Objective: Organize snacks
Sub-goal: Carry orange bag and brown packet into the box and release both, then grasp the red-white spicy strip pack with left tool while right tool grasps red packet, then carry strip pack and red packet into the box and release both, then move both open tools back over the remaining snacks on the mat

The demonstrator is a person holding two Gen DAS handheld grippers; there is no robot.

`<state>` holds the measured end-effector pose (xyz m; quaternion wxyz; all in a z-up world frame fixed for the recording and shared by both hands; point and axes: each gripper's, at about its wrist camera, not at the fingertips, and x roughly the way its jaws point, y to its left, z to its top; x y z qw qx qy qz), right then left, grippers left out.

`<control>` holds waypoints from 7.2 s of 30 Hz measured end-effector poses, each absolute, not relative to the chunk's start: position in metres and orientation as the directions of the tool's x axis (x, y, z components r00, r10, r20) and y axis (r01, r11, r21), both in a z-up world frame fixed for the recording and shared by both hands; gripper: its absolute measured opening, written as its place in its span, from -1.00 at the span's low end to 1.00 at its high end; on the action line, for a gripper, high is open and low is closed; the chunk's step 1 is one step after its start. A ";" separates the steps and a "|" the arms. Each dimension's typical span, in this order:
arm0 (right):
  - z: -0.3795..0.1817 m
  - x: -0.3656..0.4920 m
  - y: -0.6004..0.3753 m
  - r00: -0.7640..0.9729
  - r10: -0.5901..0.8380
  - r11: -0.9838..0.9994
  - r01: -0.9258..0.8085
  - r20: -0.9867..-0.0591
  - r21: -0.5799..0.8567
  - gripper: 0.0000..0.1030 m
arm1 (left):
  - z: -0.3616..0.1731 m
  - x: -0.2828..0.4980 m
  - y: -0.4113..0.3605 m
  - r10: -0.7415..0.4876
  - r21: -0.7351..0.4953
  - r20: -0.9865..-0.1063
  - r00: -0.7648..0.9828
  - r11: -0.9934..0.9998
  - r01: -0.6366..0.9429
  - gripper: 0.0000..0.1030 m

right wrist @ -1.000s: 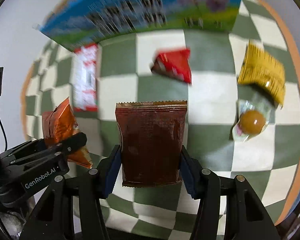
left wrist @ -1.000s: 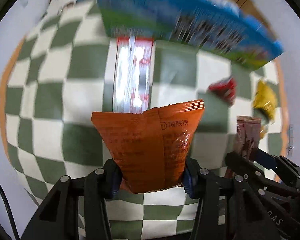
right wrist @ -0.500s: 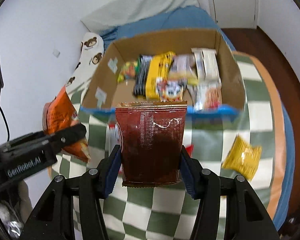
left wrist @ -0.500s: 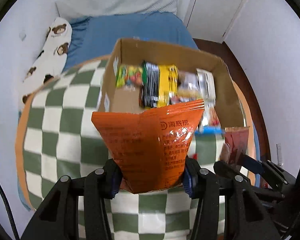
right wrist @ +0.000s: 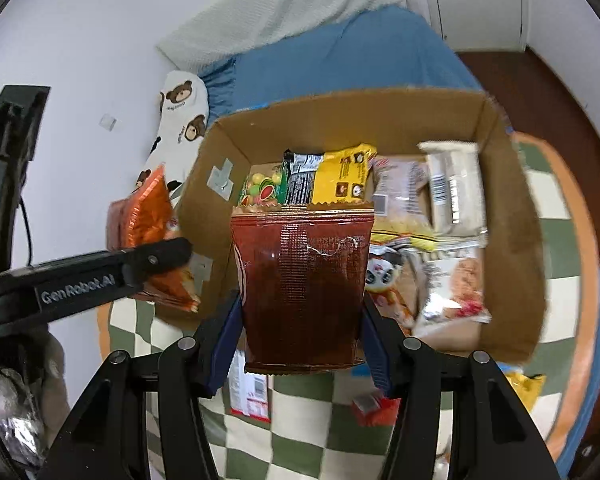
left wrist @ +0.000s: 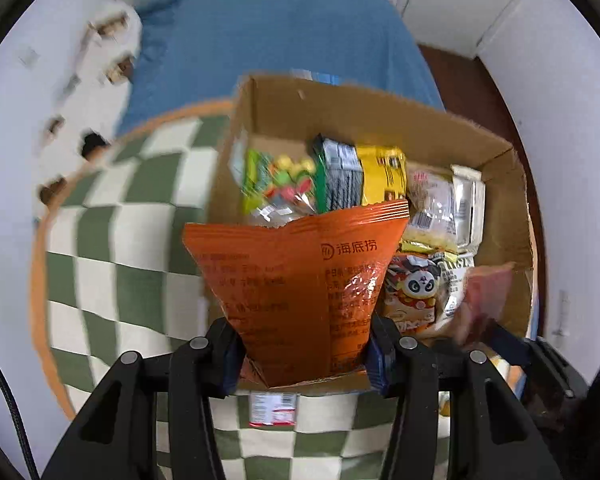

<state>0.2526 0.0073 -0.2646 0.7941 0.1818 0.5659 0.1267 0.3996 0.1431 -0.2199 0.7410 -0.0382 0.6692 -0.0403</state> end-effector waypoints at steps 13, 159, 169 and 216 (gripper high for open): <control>-0.329 0.293 0.036 0.134 0.453 0.889 0.004 -0.882 0.457 0.26 | -0.281 0.422 0.134 -0.094 -0.097 -0.990 -0.106 0.995 0.023 -0.06; -0.327 0.274 -0.045 0.270 0.306 0.923 0.149 -0.913 0.353 0.02 | -0.269 0.441 0.130 0.107 0.112 -0.989 0.098 0.993 0.041 0.15; -0.356 0.288 -0.040 0.158 0.277 0.940 0.159 -0.948 0.302 0.62 | -0.276 0.444 0.131 0.052 0.055 -0.995 0.088 0.998 0.031 0.58; -0.177 0.113 -0.030 0.583 0.114 0.984 0.044 -0.805 0.170 0.61 | -0.126 0.219 0.104 -0.012 0.006 -0.838 0.546 1.000 0.030 0.58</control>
